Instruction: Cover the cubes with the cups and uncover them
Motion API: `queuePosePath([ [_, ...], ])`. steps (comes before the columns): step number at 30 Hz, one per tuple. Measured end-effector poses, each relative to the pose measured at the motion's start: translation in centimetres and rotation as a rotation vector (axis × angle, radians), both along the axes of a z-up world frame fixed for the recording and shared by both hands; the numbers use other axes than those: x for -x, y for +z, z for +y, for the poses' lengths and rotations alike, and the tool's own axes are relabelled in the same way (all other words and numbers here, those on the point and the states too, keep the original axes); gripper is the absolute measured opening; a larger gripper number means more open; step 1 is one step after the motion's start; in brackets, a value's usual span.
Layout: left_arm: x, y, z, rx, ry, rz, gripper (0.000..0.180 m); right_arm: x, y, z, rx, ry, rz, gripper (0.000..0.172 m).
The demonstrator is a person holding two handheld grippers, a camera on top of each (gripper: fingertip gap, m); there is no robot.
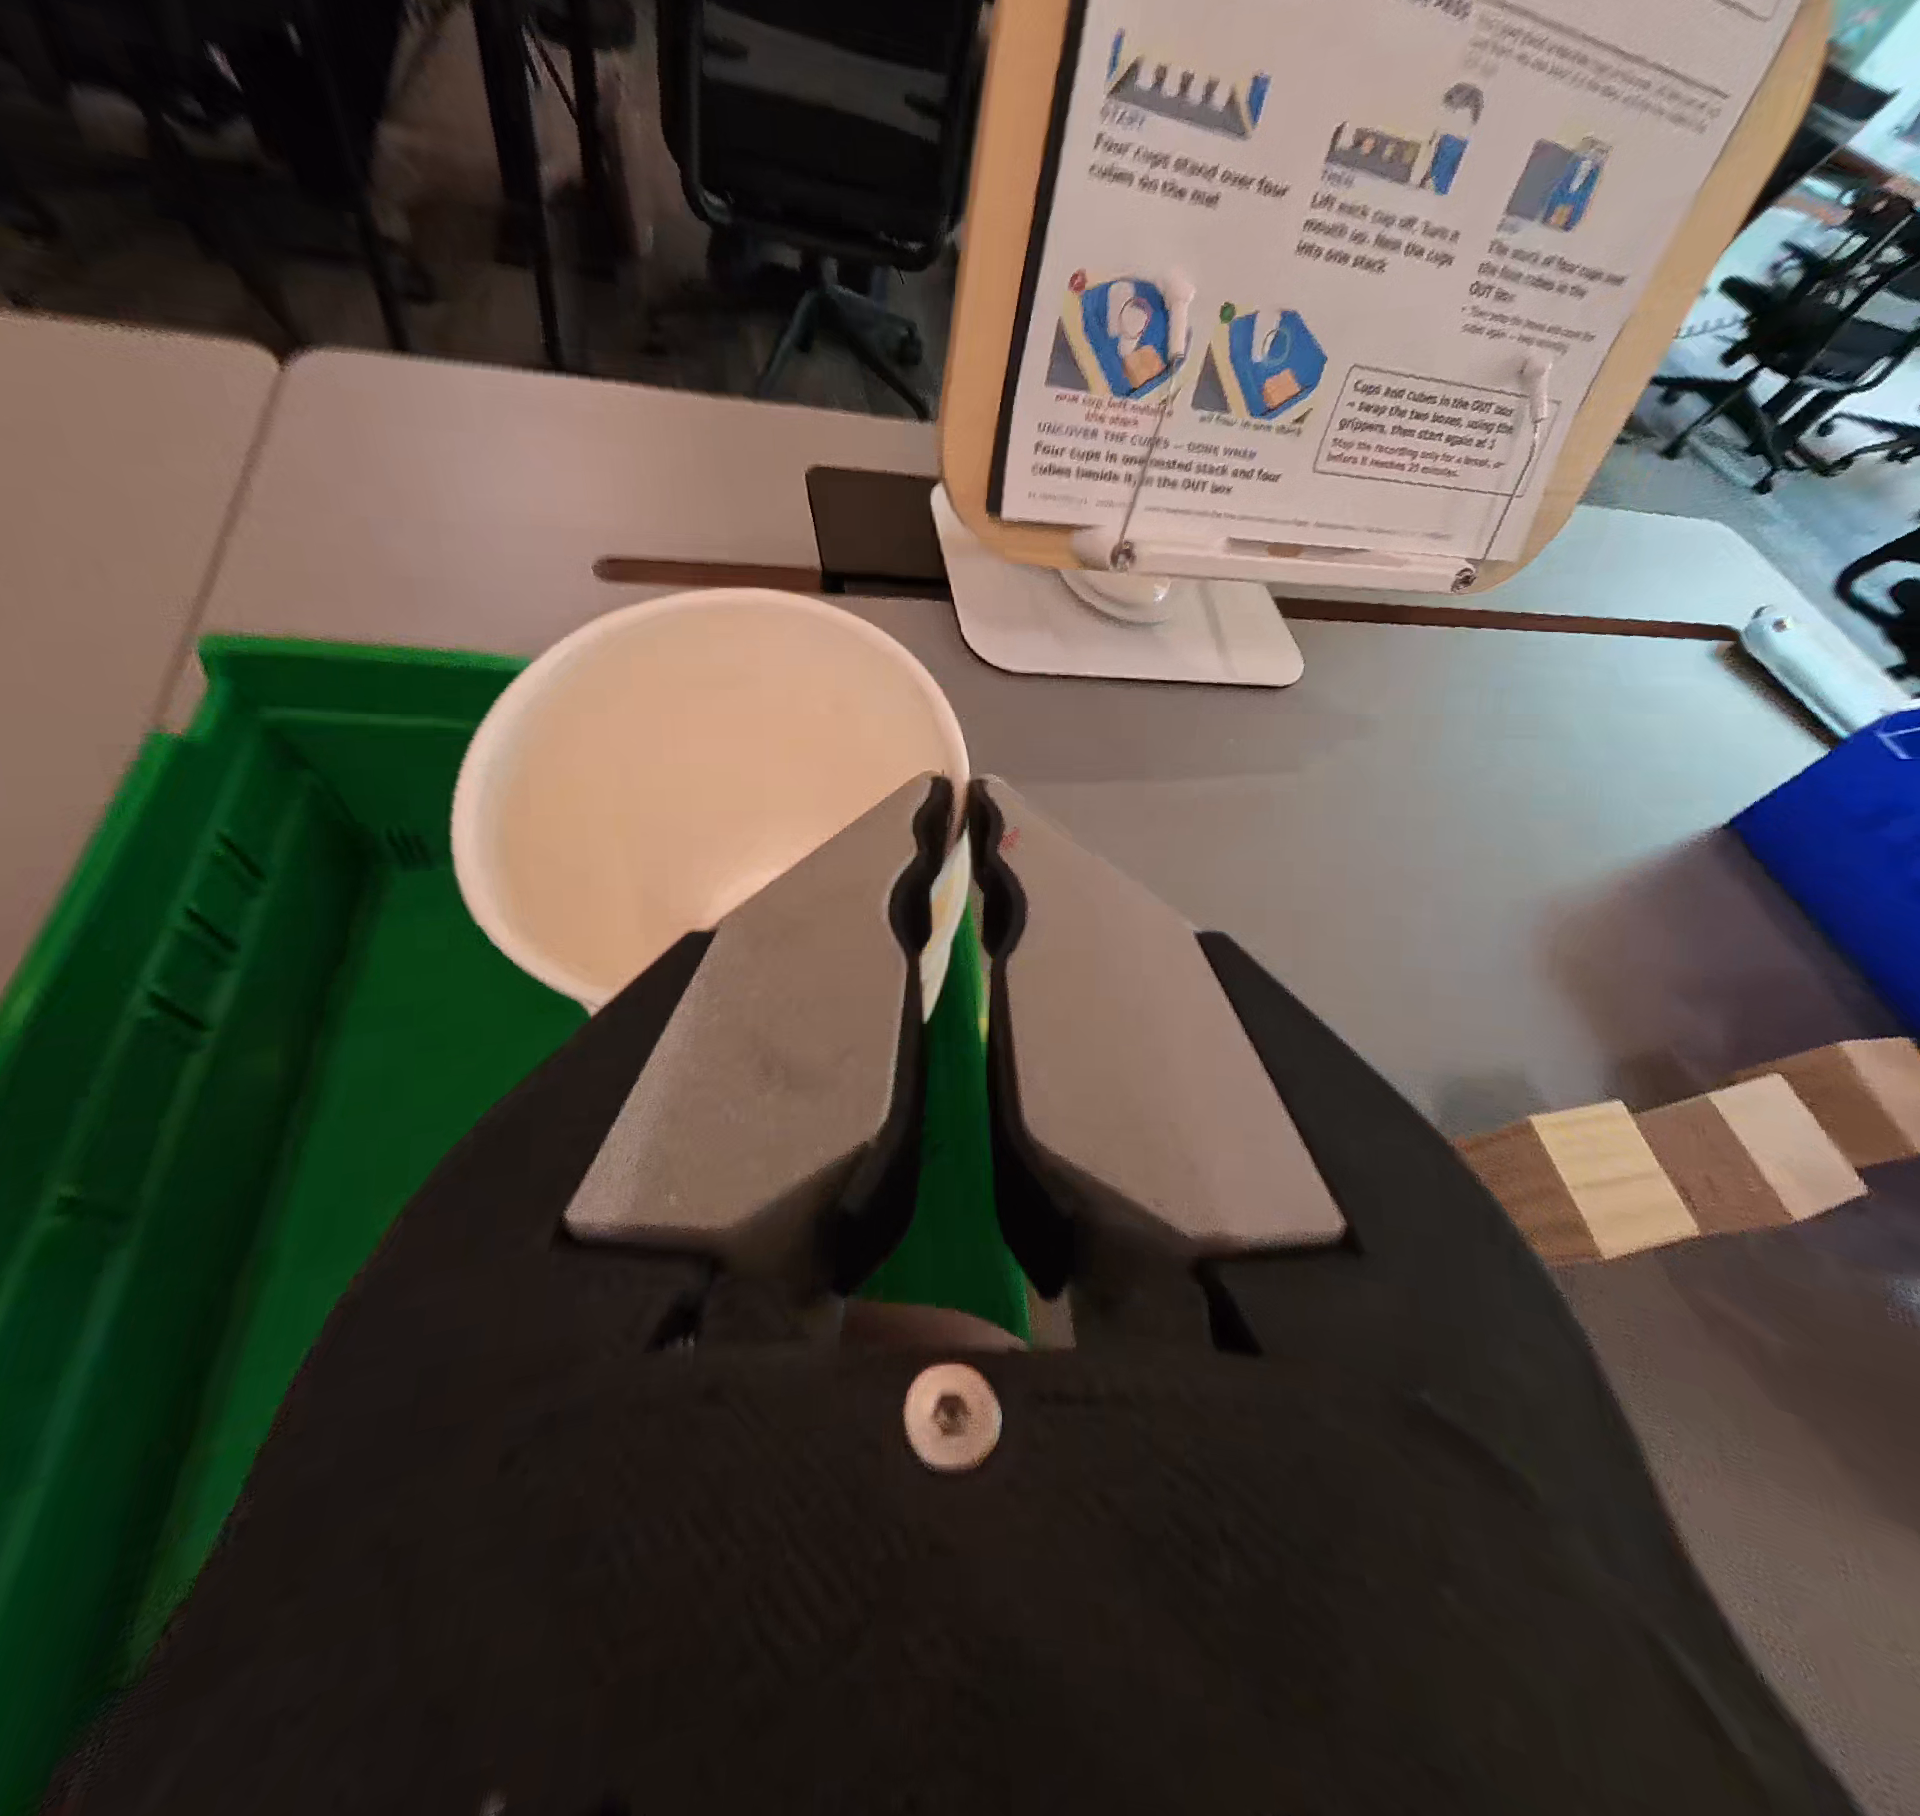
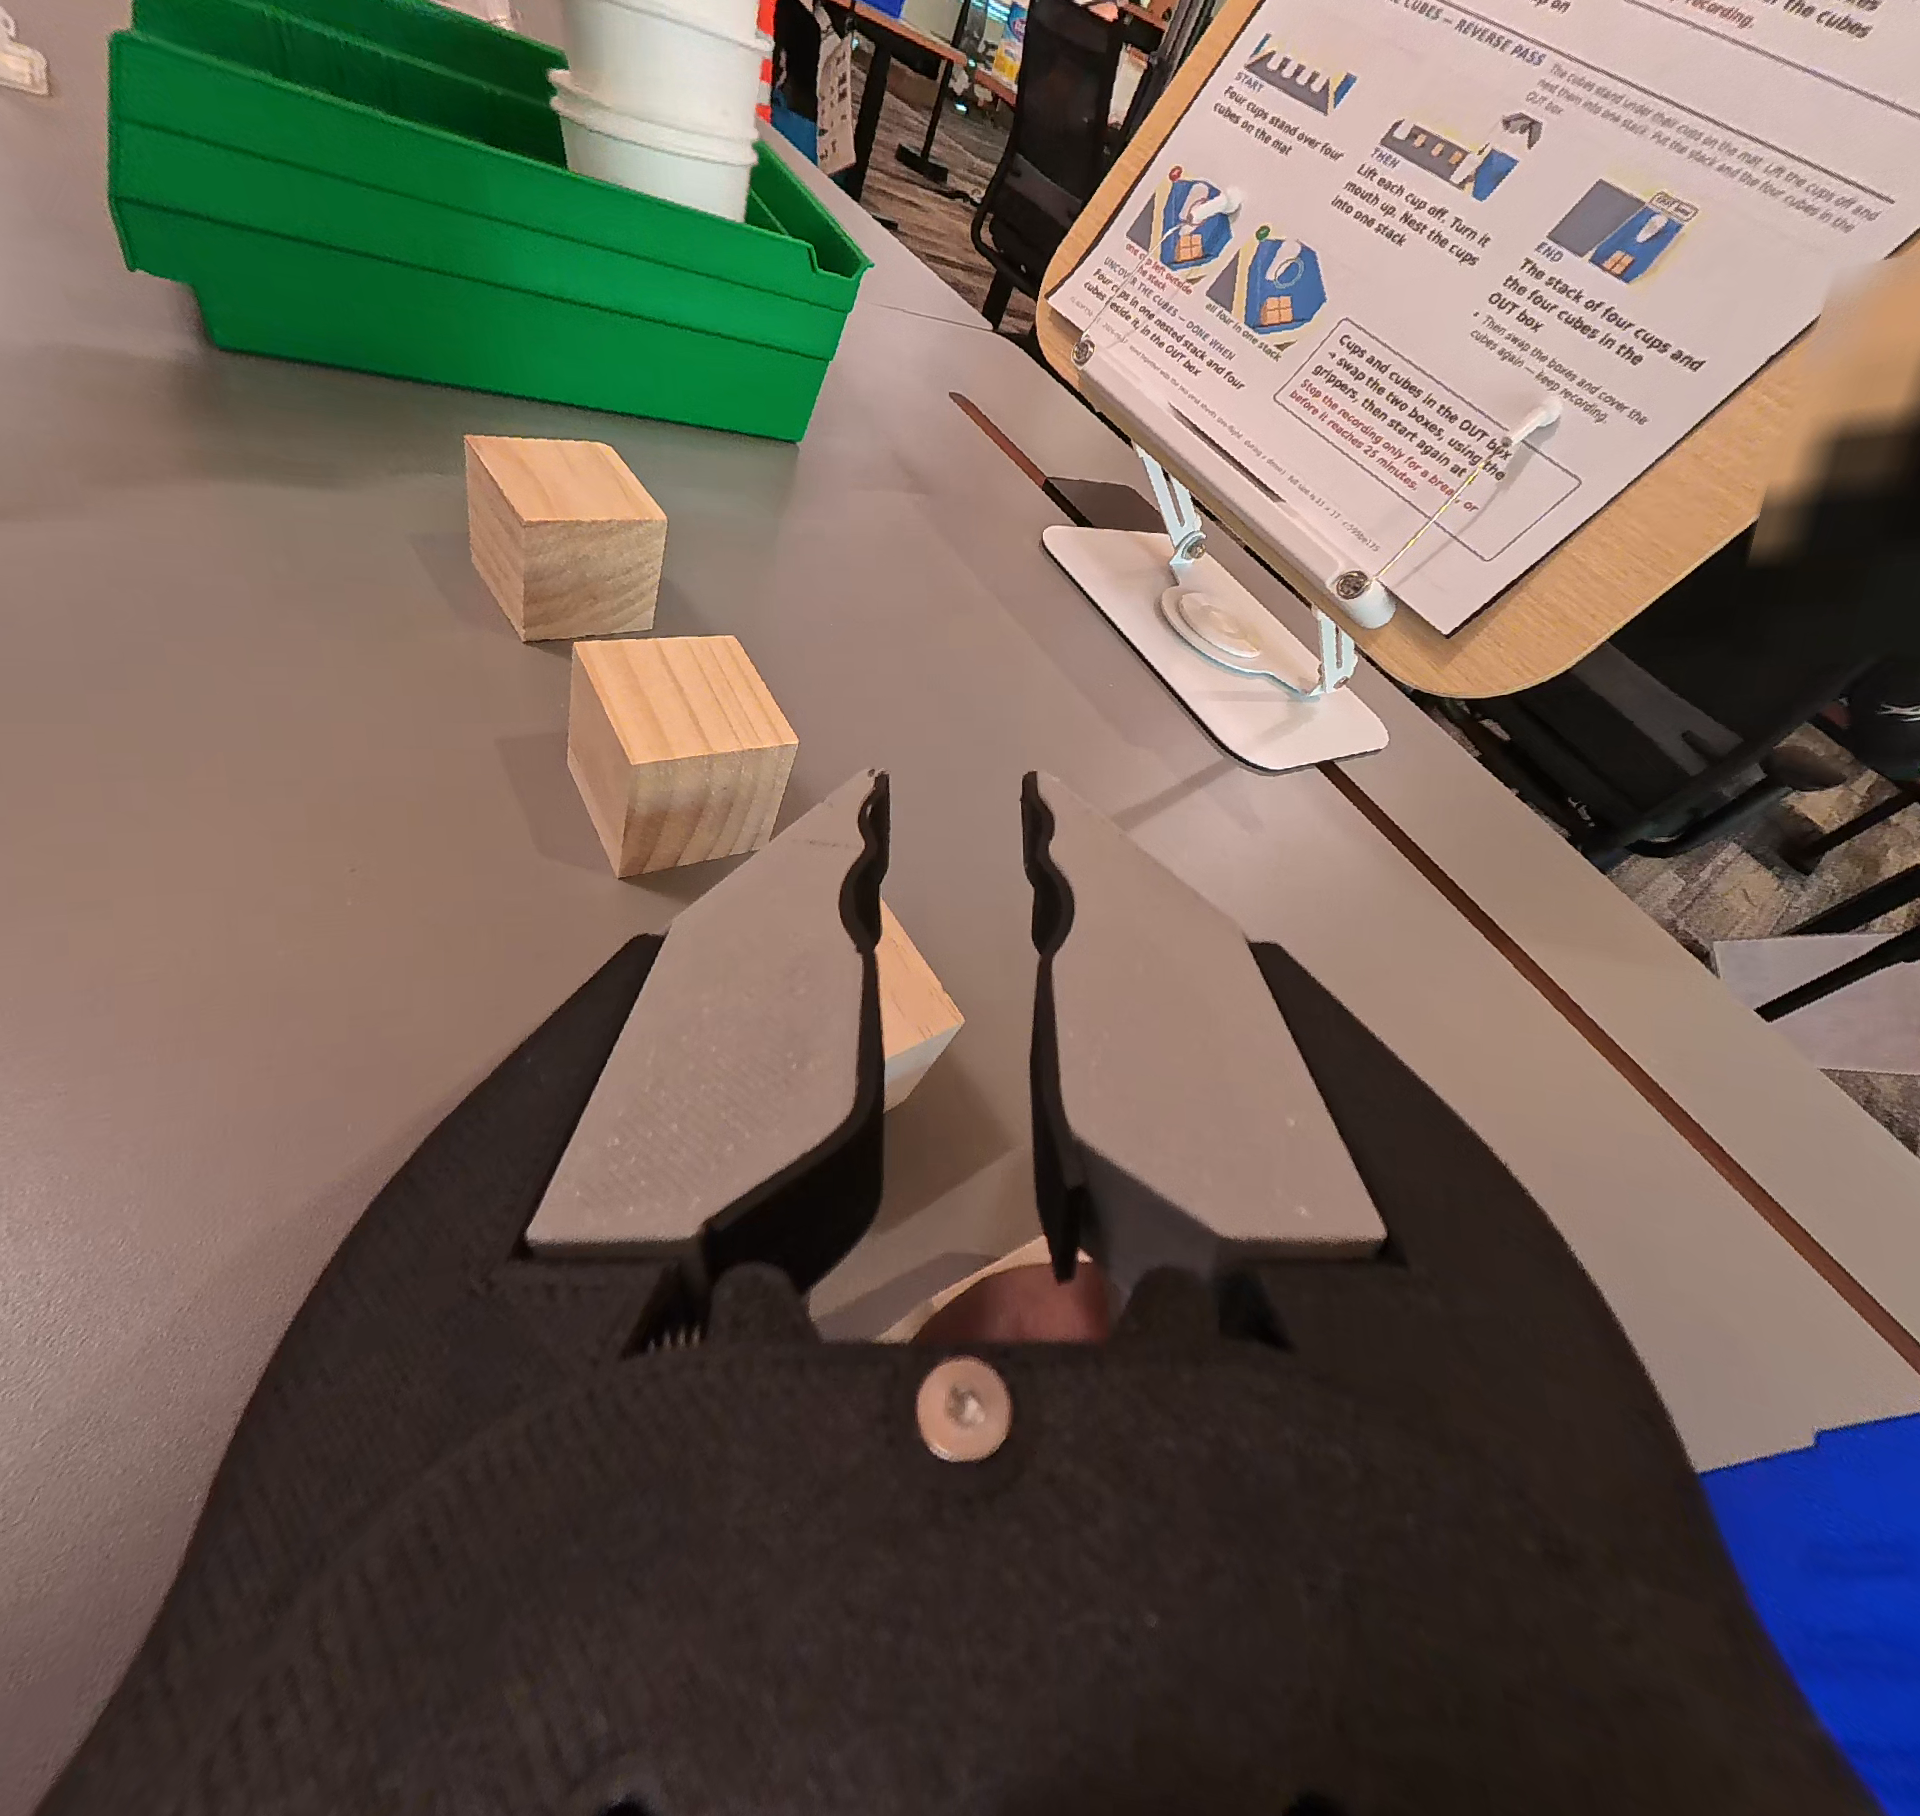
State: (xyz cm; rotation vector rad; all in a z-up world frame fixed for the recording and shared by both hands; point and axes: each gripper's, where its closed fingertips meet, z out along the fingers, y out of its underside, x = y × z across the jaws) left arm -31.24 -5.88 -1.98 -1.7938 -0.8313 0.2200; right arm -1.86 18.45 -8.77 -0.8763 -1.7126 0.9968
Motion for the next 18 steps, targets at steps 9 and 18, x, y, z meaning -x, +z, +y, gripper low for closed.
queuePosePath([
  [9, -5.7, 12.3, 2.7, -0.119, -0.073, 0.346, 0.002, 0.2, -0.7, -0.7, 0.026, 0.028, -0.03, 0.024],
  [18, -26.2, 14.7, 10.4, -0.626, -0.515, 0.557, 0.002, -2.0, -0.1, -8.9, 0.454, 0.422, -0.198, 0.051],
])
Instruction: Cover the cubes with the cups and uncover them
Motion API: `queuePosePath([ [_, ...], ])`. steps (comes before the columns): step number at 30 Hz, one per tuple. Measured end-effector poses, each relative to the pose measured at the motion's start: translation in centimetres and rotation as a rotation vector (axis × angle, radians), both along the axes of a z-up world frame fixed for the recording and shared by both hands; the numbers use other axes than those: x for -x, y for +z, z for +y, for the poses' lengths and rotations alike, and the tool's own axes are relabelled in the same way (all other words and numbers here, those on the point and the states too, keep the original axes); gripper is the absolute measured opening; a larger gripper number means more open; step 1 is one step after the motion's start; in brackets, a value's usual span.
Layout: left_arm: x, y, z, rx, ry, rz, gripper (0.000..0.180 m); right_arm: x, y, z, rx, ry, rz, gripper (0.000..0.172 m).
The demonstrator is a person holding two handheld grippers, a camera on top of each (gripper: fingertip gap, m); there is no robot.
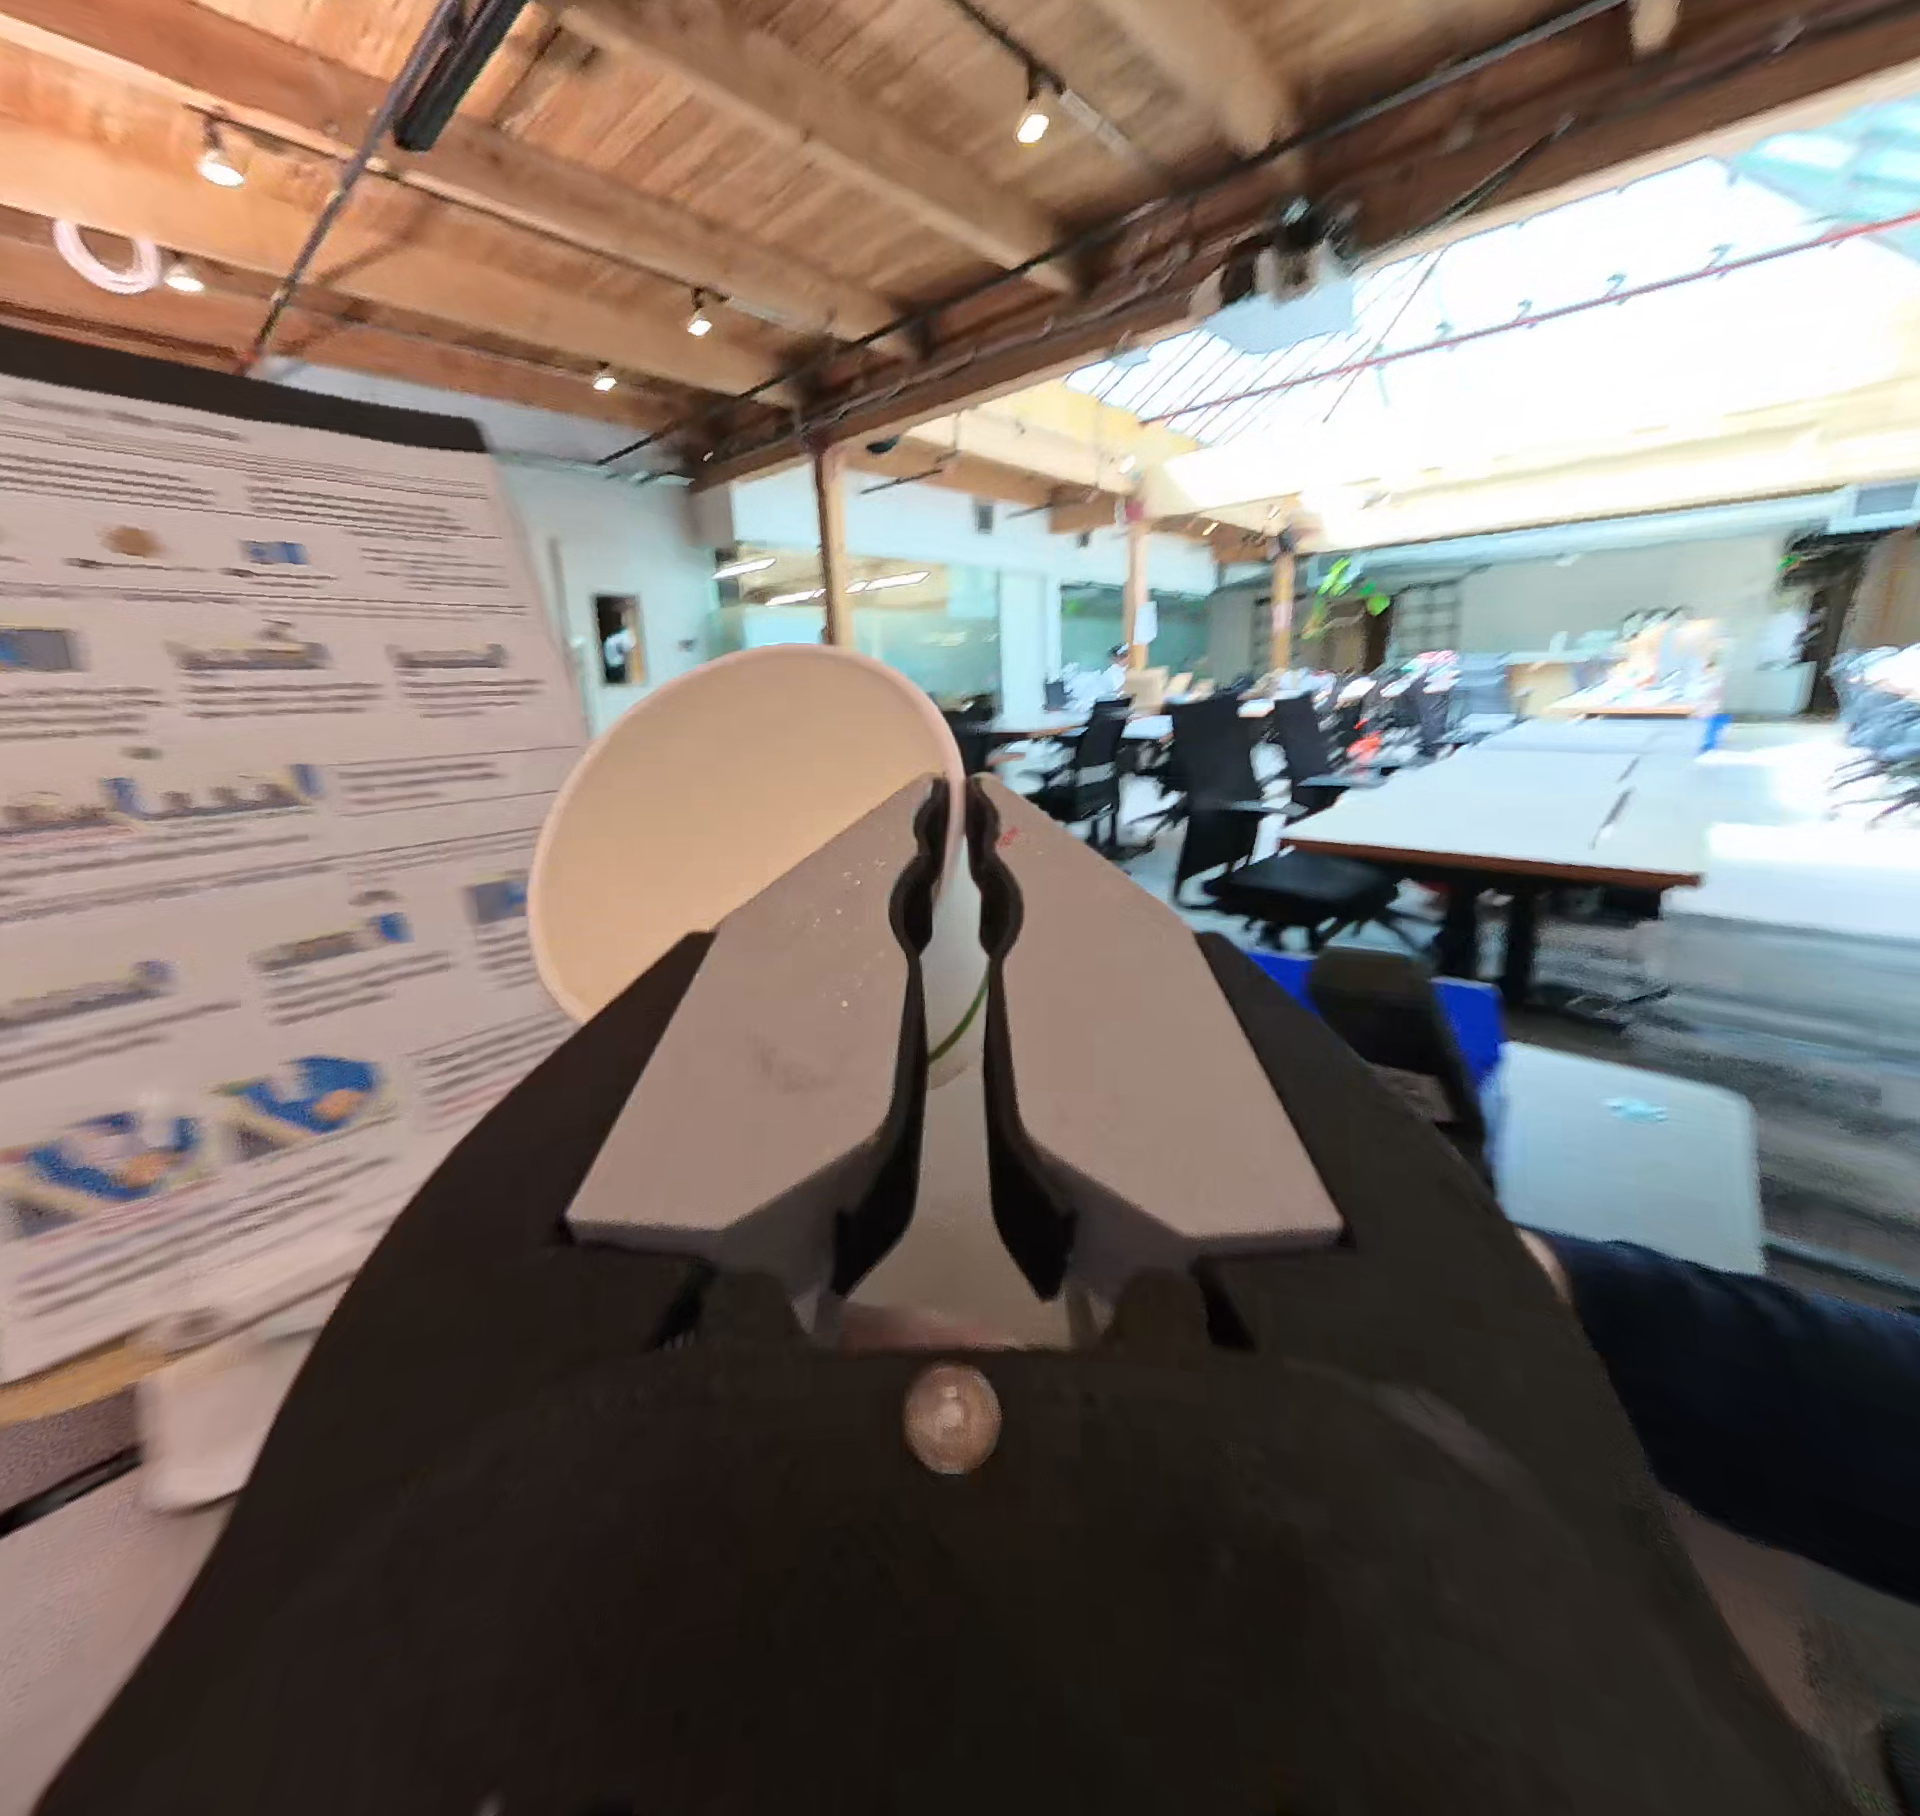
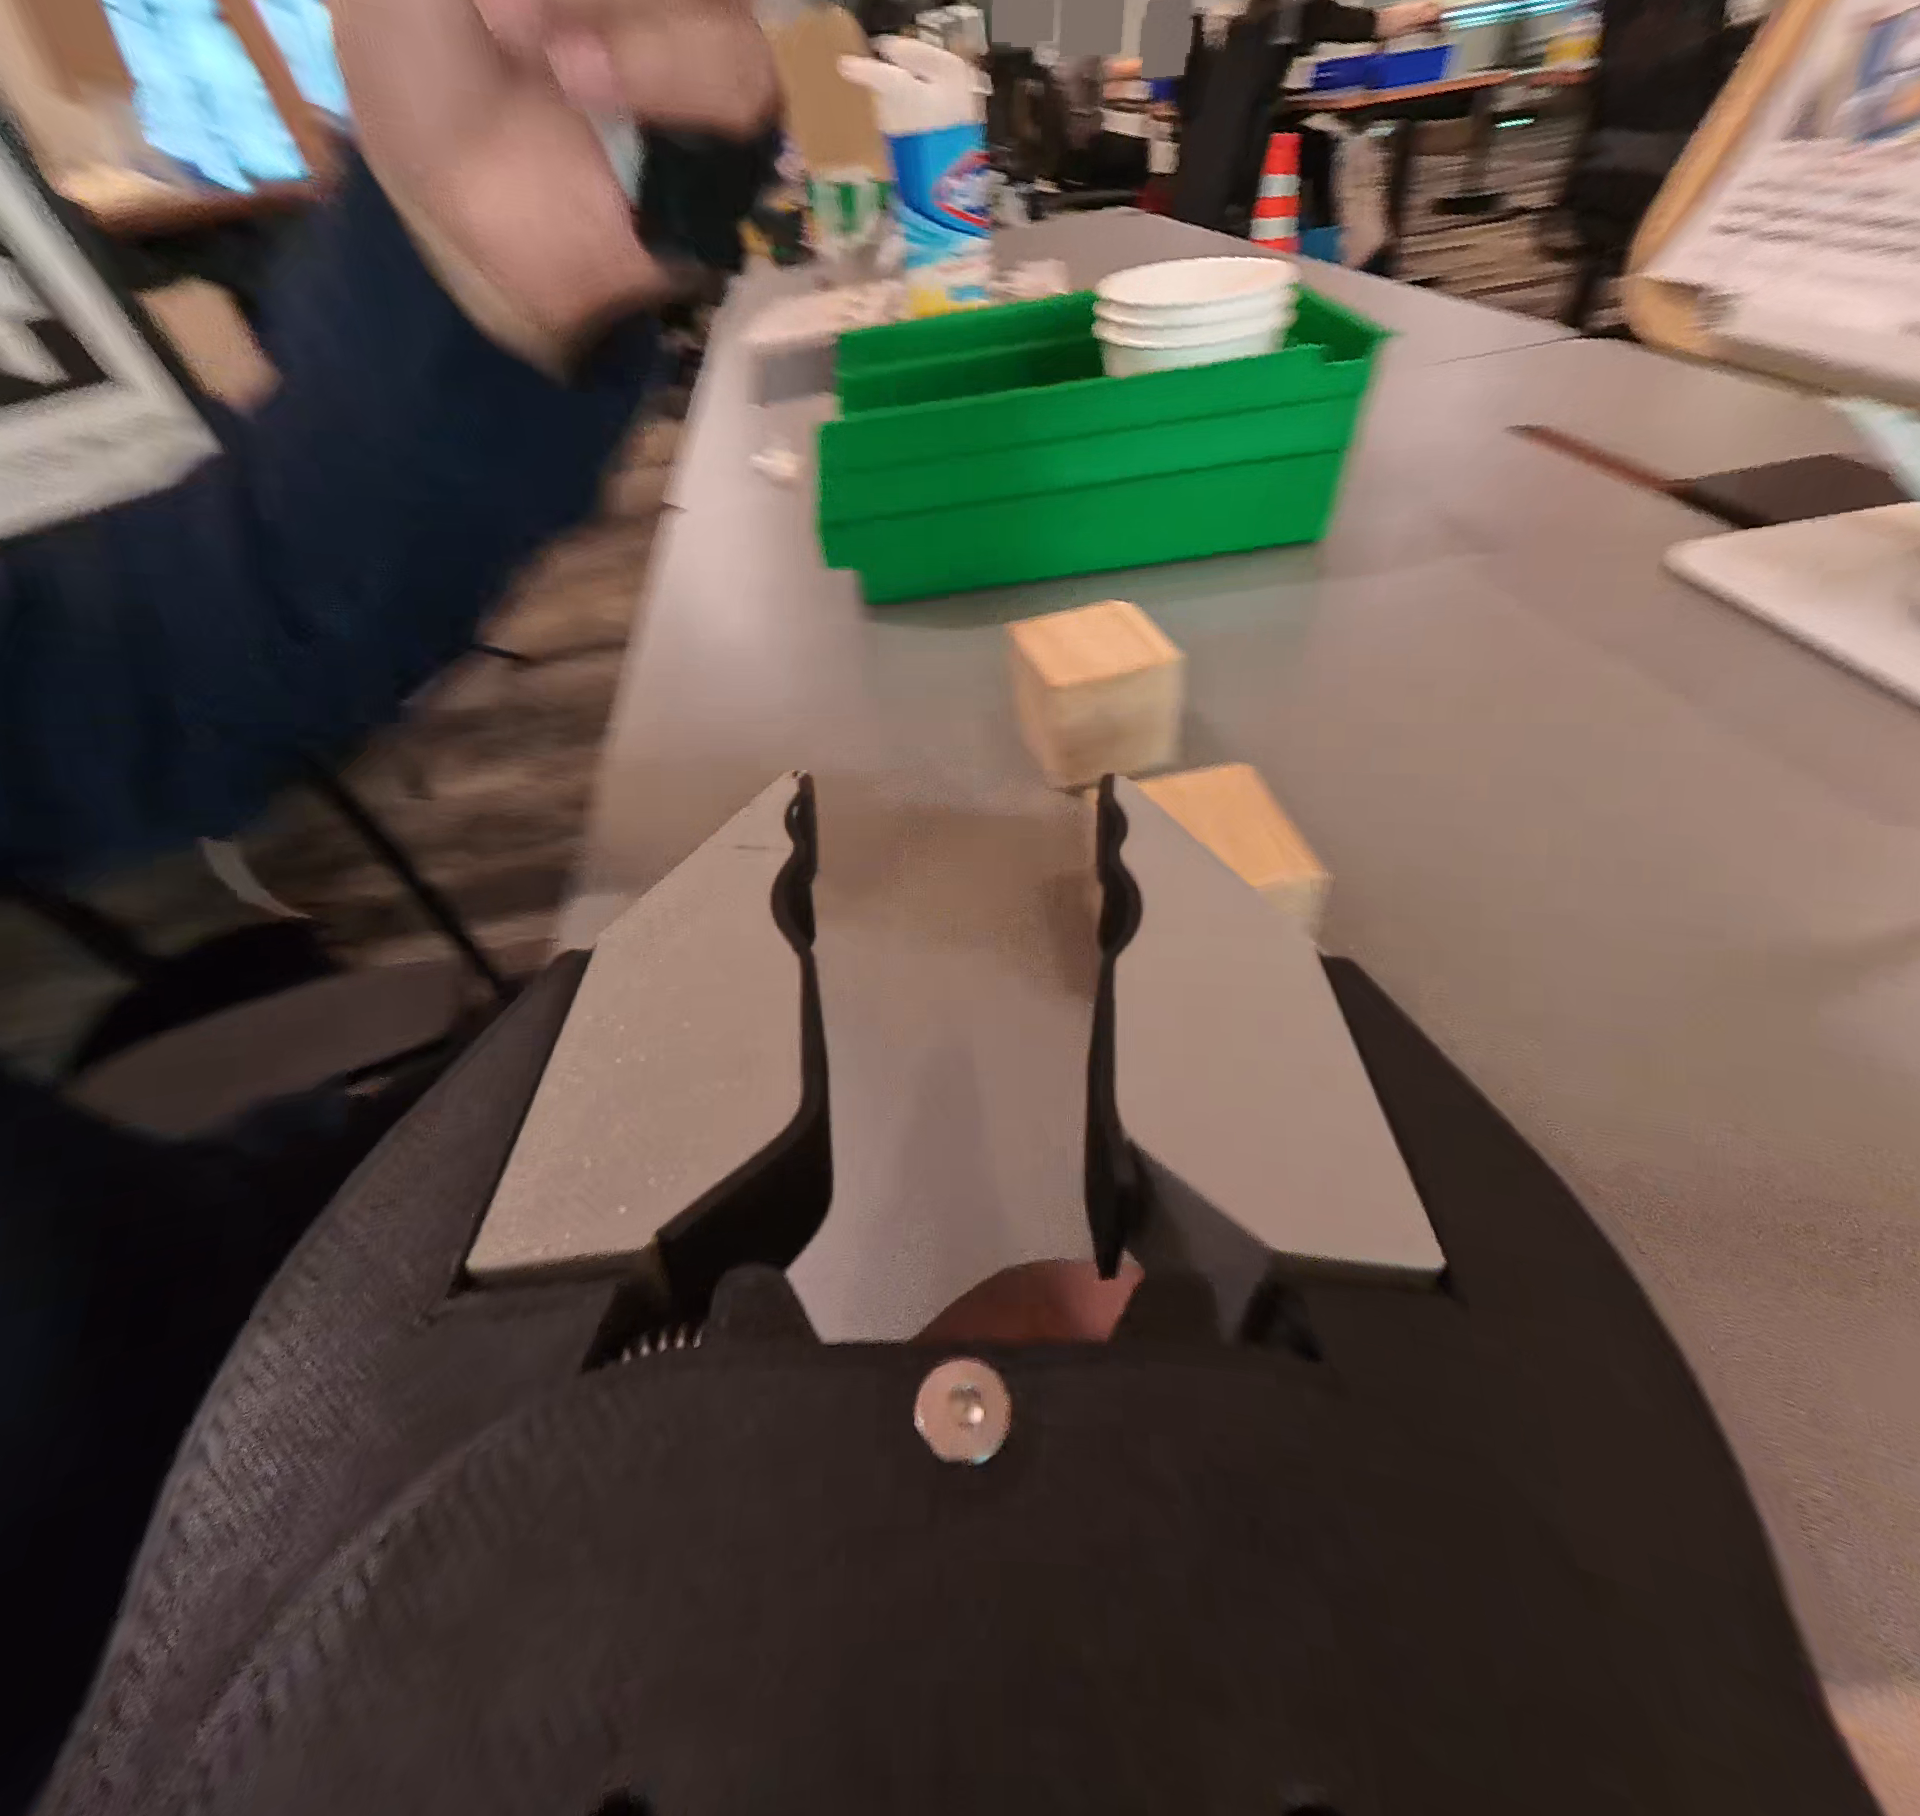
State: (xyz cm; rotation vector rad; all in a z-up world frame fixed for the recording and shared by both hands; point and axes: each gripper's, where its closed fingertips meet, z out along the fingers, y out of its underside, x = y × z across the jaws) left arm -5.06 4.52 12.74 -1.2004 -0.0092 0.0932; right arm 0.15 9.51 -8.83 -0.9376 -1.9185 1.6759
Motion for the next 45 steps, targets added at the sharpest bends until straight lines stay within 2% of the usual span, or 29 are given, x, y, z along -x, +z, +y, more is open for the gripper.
queuePosePath([
  [3, -5.1, -3.1, 1.3, -0.143, -0.134, -0.075, 0.002, -2.0, 1.9, -2.5, 0.173, 0.165, -0.024, 0.063],
  [6, -7.4, -7.5, 2.8, -0.16, -0.131, -0.112, 0.002, -3.1, 4.9, -2.4, 0.413, 0.262, -0.025, 0.068],
  [8, -8.3, -10.2, 3.5, -0.146, -0.144, -0.165, 0.001, -2.9, 6.5, -1.1, 0.573, 0.267, -0.045, 0.074],
  [10, -8.9, -12.6, 4.3, -0.097, -0.158, -0.203, 0.002, -1.9, 7.0, 0.7, 0.675, 0.214, -0.068, 0.077],
  [12, -9.1, -14.8, 5.2, -0.021, -0.152, -0.214, 0.002, -1.2, 7.0, 2.1, 0.727, 0.168, -0.069, 0.075],
  [14, -9.8, -16.6, 6.2, 0.077, -0.199, -0.221, 0.003, -1.0, 7.1, 2.6, 0.748, 0.157, -0.07, 0.08],
  [17, -11.0, -18.3, 7.2, 0.209, -0.262, -0.165, 0.003, -0.3, 6.3, 2.7, 0.707, 0.1, -0.081, 0.098],
  [19, -11.4, -19.0, 7.7, 0.274, -0.273, -0.117, 0.003, -0.1, 6.3, 3.1, 0.689, 0.065, -0.053, 0.084],
  [22, -11.5, -19.5, 8.2, 0.354, -0.246, -0.011, 0.003, -0.4, 6.6, 3.8, 0.655, 0.055, -0.009, 0.082],
  [26, -10.7, -21.6, 9.0, 0.561, -0.265, 0.023, 0.001, 0.4, 6.1, 5.0, 0.492, -0.098, 0.079, 0.082],
  [28, -9.7, -22.2, 9.3, 0.655, -0.262, 0.027, 0.03, 1.0, 5.8, 6.6, 0.371, -0.237, 0.122, 0.081],
  [29, -8.9, -22.1, 9.5, 0.687, -0.248, 0.041, 0.035, 1.2, 5.6, 7.7, 0.301, -0.323, 0.143, 0.081],
  [32, -6.0, -20.3, 10.3, 0.656, -0.175, 0.085, 0.042, 0.7, 6.6, 11.0, 0.132, -0.552, 0.229, 0.081],
  [35, -4.4, -18.8, 10.5, 0.571, -0.185, 0.12, 0.047, -0.8, 7.7, 12.9, 0.038, -0.67, 0.297, 0.082],
  [38, -3.2, -18.5, 10.5, 0.476, -0.19, 0.091, 0.045, -1.3, 6.4, 14.2, -0.023, -0.707, 0.25, 0.082],
  [40, -2.1, -18.8, 10.2, 0.464, -0.139, 0.044, 0.041, -0.9, 5.0, 14.4, -0.015, -0.681, 0.181, 0.082],
  [41, -2.1, -18.7, 10.0, 0.461, -0.13, 0.046, 0.046, -0.7, 4.4, 14.7, -0.019, -0.676, 0.148, 0.082],
  [43, -2.1, -18.4, 9.6, 0.406, -0.115, 0.015, 0.033, -0.6, 3.9, 16.2, -0.059, -0.725, 0.125, 0.081],
  [45, -1.5, -18.8, 9.9, 0.423, -0.091, -0.026, 0.032, -0.7, 3.3, 17.7, -0.069, -0.782, 0.099, 0.081],
])
